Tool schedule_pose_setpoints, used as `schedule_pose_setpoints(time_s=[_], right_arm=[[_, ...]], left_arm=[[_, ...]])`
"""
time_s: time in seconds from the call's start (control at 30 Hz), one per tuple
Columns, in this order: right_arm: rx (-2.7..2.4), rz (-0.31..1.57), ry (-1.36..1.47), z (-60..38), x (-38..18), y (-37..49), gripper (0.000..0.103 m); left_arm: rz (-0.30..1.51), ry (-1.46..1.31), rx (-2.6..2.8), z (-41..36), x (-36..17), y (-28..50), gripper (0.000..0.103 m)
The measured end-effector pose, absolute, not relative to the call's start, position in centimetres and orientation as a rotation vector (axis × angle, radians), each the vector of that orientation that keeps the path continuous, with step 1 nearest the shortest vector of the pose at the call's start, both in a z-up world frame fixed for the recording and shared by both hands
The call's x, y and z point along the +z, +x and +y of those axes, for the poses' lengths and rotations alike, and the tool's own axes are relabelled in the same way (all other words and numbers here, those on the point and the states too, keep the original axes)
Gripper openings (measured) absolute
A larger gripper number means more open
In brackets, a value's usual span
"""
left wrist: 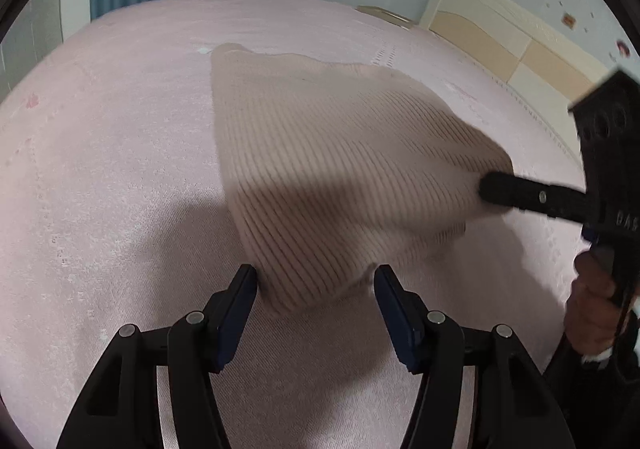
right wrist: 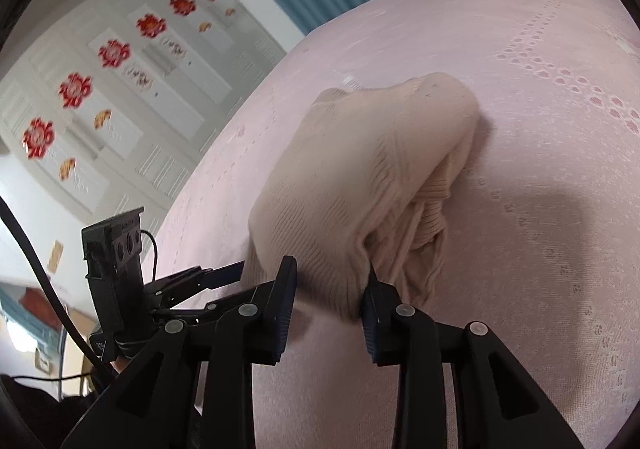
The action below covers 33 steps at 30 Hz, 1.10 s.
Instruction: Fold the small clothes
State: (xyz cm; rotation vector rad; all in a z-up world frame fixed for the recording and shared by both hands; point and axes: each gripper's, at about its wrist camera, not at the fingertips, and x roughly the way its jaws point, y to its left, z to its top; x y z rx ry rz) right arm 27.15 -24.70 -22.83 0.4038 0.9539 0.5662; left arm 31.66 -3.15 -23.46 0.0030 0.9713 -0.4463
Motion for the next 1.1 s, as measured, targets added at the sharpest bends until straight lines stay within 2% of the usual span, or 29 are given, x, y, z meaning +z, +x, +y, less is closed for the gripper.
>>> schedule_pose_setpoints(time_s=[0.07,0.13,0.17,0.23,0.3,0.4,0.57,0.77,0.87,0.97,1.03,1.1], right_arm=[[0.561,0.945,0.382,-24.3,-22.8,26.9,0.034],[0.551,0.947,0.380,-24.2,-23.0,26.9,0.034],[0.543,0.948,0.383,-24.2,-23.1,26.9,0.034],[0.520,0.936,0.392,-24.5,-23.2,27.0,0.029],[0.507,0.920,0.372,-24.5,-23.0,26.9,0.012],[0.469,0.876,0.367,-25.1,-22.6,26.4,0.006],[0.443,0.915,0.432,-26.6,-23.4,26.5,0.005],[0.386,1.002,0.351,-25.4,-24.9,26.4,0.005],[0.373,1.055,0.361,-25.3,-26.3,26.9,0.006],[0.401,1.022,0.386,-25.7,-25.1,26.7,0.012],[0.407,0.968,0.404,-26.3,-23.8,26.5,0.024],[0.391,0.902,0.413,-26.9,-22.5,26.4,0.035]], left_arm=[[0.961,0.032,-0.425,-3.6,-23.6,31.2,0.058],[0.951,0.047,-0.387,-3.9,-23.7,31.3,0.046],[0.943,0.044,-0.374,-3.9,-23.7,31.4,0.045],[0.921,0.026,-0.362,-3.8,-23.4,31.4,0.032],[0.881,-0.009,-0.349,-3.2,-22.8,31.2,0.022],[0.866,-0.093,-0.347,-1.5,-22.6,31.1,0.016],[0.911,-0.224,-0.350,0.5,-23.5,31.6,0.016],[0.930,-0.189,-0.336,-0.4,-24.0,31.9,0.016],[0.955,-0.158,-0.338,-1.0,-24.2,32.0,0.020],[0.980,-0.142,-0.334,-1.0,-24.1,31.8,0.022],[0.984,-0.148,-0.332,-0.6,-23.8,31.5,0.024],[0.974,-0.174,-0.325,0.2,-23.5,31.2,0.042]])
